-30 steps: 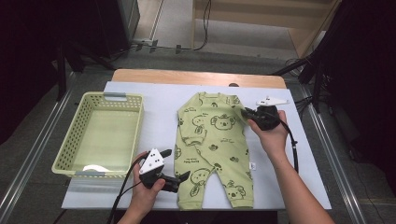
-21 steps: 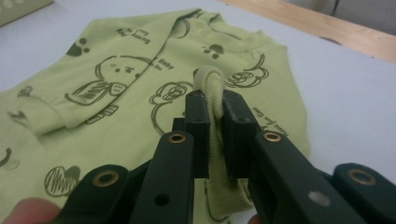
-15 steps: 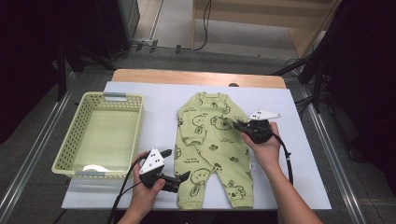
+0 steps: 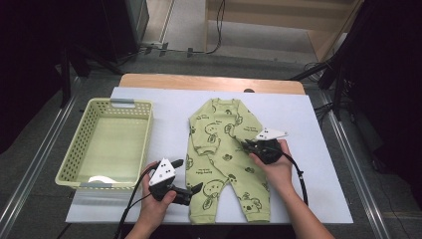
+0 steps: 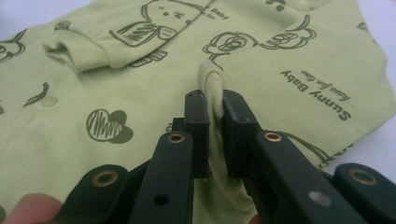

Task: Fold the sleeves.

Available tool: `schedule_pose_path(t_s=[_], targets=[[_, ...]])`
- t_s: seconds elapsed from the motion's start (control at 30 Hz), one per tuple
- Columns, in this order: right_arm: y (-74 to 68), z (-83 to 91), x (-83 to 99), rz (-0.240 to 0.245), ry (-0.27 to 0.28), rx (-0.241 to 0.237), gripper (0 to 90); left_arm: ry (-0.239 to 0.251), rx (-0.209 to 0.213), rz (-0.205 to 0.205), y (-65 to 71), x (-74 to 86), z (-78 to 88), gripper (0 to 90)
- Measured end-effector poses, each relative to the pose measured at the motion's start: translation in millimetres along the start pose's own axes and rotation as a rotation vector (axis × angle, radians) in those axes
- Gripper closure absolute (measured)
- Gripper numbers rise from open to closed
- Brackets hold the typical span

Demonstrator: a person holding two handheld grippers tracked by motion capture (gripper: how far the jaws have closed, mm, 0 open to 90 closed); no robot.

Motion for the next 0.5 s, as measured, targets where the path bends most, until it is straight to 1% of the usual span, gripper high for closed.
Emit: schedule_pose_path(t_s=[0.13,0.23,0.33,0.4,0.43,0.5], targets=[[-4.9,-3.7,4.1,0.012,-0.015,-0.005,79.6,0.0,0.002,0.0,-0.1,0.0,0.1,0.0],[-5.2,-7.2,7.4,0.032,-0.03,0.009,79.4,0.0,0.0,-0.001,0.0,0.0,0.0,0.0],[-4.5,-10.2,10.7,0.049,-0.052,0.033,78.5,0.0,0.001,-0.001,0.0,0.0,0.1,0.0],[-5.0,-11.2,11.8,0.065,-0.059,0.036,77.7,-0.001,0.001,-0.002,0.1,0.0,0.0,0.0],[-5.5,-11.0,11.8,0.069,-0.061,0.042,76.6,0.0,0.001,-0.002,0.1,0.0,0.0,0.0],[-6.9,-11.0,12.0,0.07,-0.07,0.038,70.0,-0.001,0.002,-0.002,0.1,0.0,0.0,0.0]])
Point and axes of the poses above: each handheld gripper's, and its own axes: z roughly backward along the jaws, x roughly out of its underside, y roughly to its right, the point moved 4 cm from there along -z, roughly forward along the jaws, and after that the axes turned 15 degrees about -z, right-handed, at the moved point
